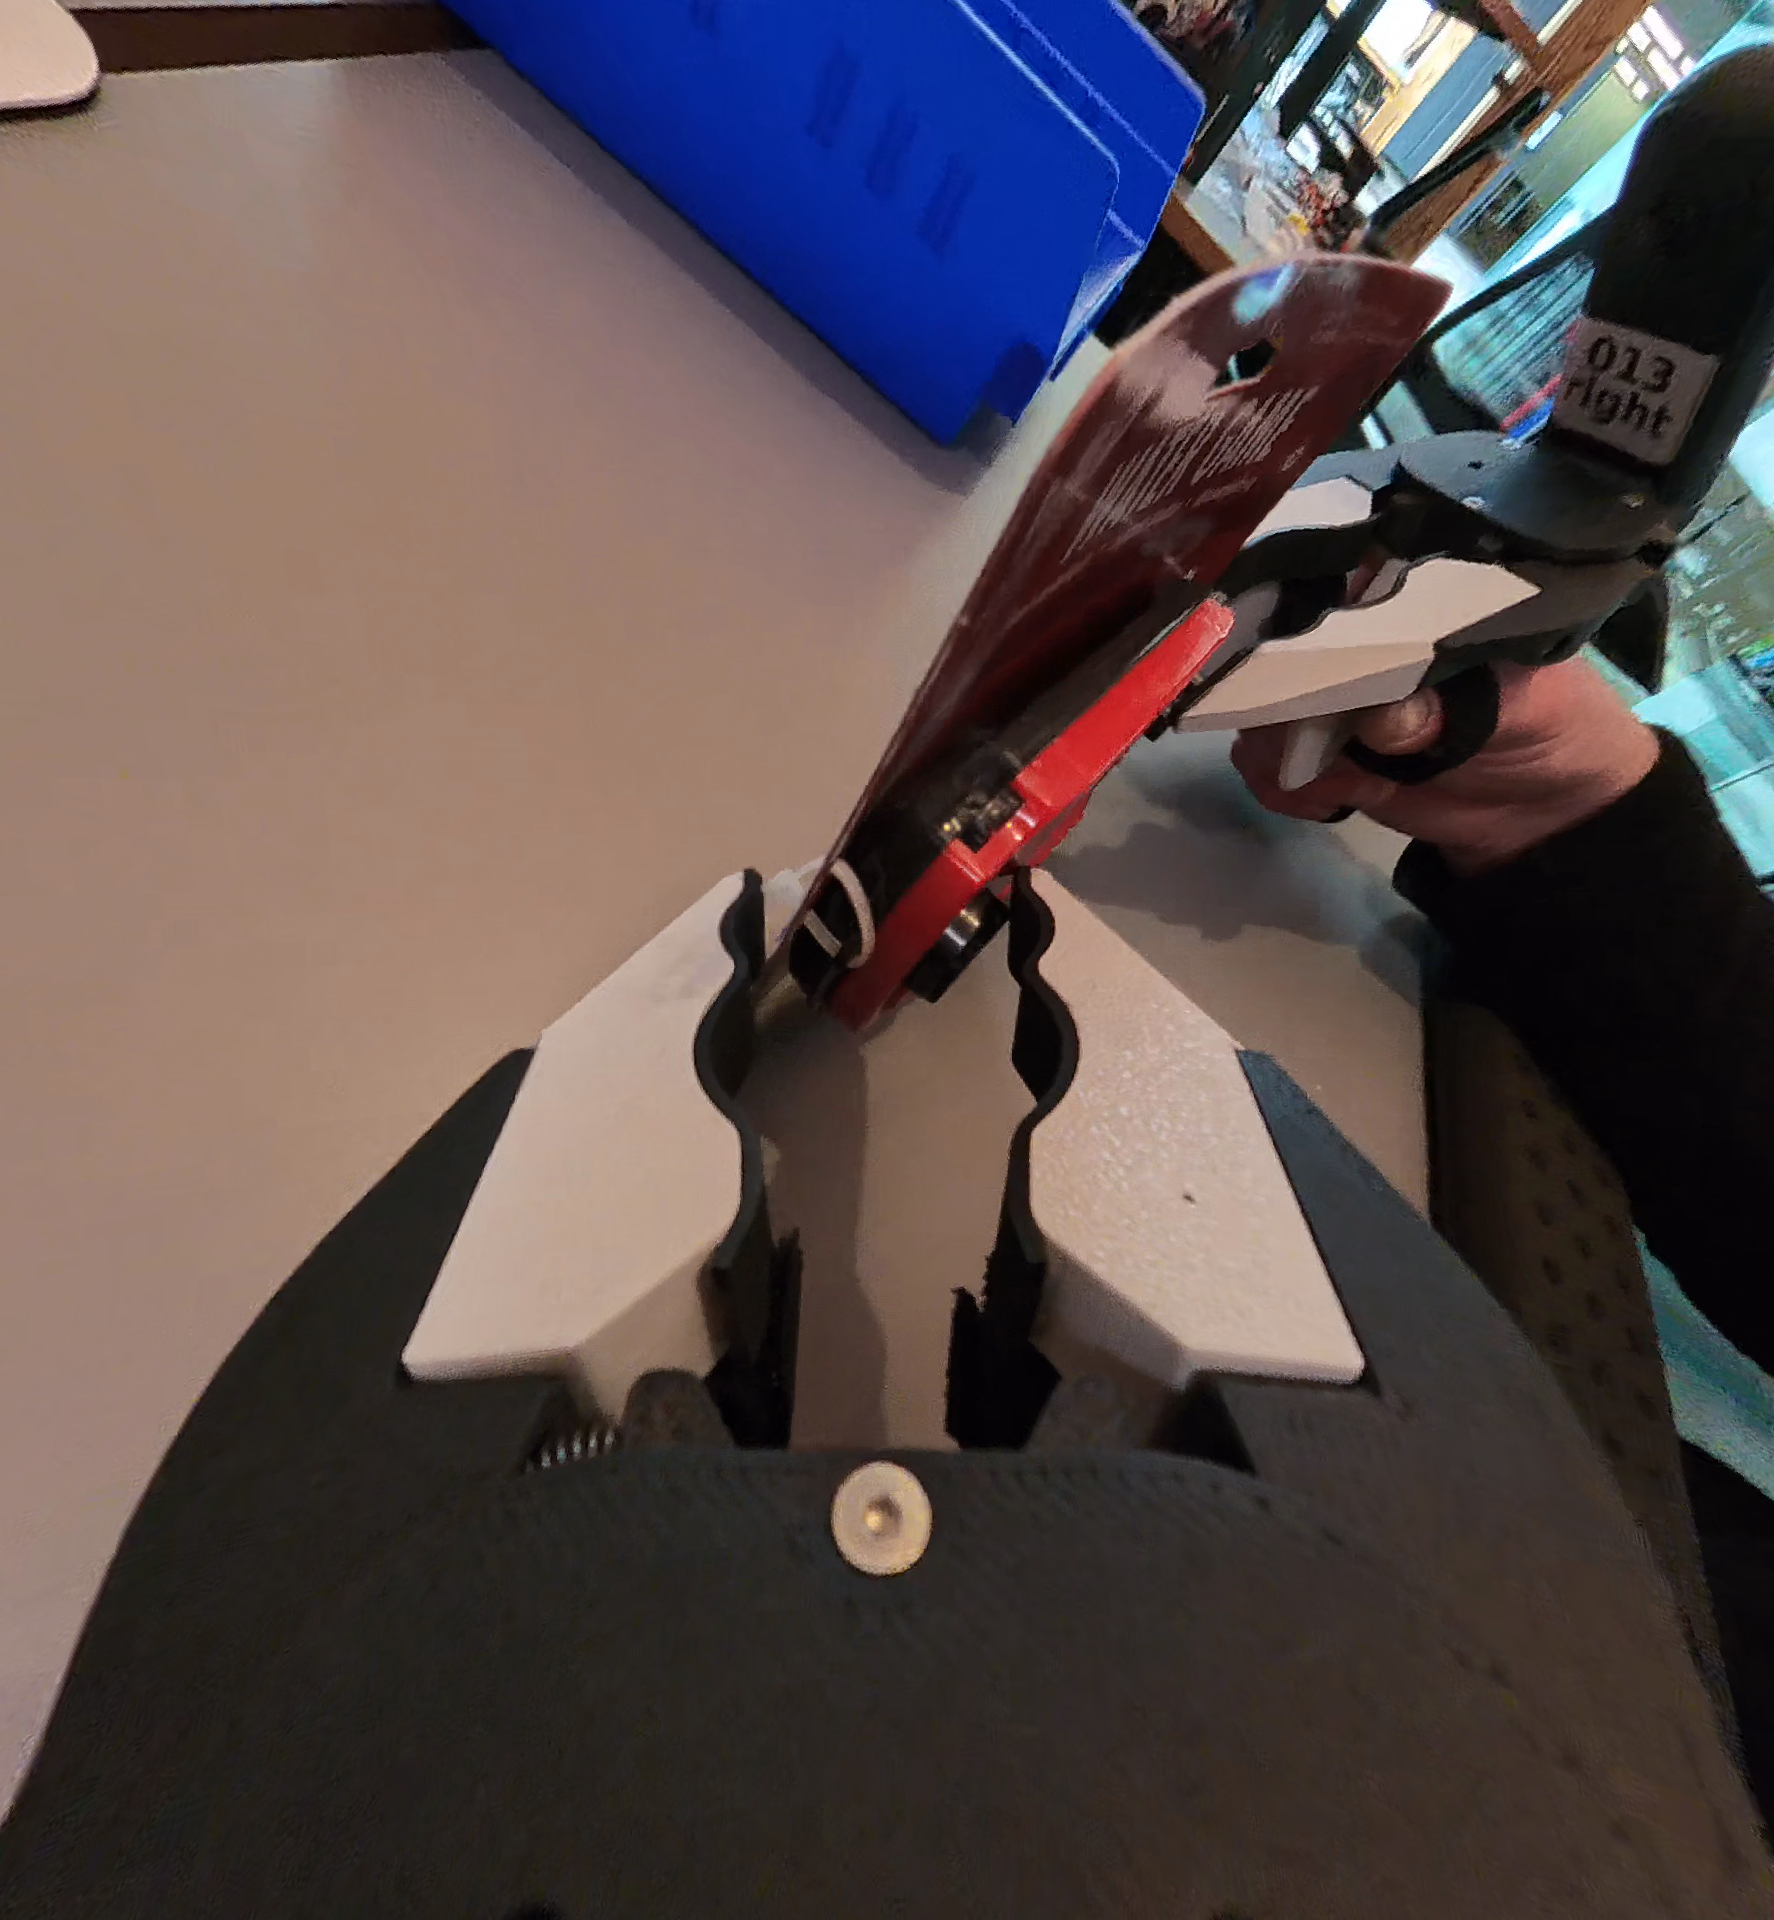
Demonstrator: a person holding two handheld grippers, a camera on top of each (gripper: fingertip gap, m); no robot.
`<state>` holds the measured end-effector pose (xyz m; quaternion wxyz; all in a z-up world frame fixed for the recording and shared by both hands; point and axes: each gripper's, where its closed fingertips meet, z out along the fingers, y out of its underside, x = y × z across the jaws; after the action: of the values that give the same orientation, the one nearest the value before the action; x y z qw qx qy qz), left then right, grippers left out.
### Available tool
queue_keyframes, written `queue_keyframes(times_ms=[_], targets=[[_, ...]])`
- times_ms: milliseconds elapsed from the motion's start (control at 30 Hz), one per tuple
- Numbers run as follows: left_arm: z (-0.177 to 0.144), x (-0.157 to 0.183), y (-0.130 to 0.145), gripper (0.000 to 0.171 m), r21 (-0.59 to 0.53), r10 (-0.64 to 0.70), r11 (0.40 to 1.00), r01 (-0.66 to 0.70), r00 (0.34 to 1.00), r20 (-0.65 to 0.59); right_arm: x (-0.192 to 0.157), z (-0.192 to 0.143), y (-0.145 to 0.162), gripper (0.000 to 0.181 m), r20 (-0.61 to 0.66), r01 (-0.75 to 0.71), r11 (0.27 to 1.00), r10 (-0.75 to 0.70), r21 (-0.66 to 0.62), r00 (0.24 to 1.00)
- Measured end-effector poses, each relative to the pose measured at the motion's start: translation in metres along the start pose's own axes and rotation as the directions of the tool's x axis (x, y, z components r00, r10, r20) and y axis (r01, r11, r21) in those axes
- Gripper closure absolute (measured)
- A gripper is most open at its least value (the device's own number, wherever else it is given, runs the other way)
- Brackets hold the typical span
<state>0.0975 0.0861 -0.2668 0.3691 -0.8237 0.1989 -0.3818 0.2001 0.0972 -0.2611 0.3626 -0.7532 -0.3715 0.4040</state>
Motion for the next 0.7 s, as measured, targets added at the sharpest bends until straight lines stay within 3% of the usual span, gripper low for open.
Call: queue_keyframes(times_ms=[267,467,700], targets=[[-0.001,-0.002,-0.002,0.123,0.006,0.010,1.000,-0.010,1.000,0.012,0.000,0.001,0.000,0.143,0.005,0.003,1.000,-0.003,0.005,1.000],[-0.015,0.000,-0.016,0.123,0.083,0.022,0.996,-0.023,1.000,0.012,0.001,0.001,0.000,0.143,0.009,-0.009,1.000,0.009,0.009,1.000],[-0.010,-0.003,-0.010,0.126,0.062,0.044,0.997,-0.046,0.998,0.046,0.002,0.001,-0.001,0.143,0.020,-0.017,1.000,0.016,0.011,1.000]])
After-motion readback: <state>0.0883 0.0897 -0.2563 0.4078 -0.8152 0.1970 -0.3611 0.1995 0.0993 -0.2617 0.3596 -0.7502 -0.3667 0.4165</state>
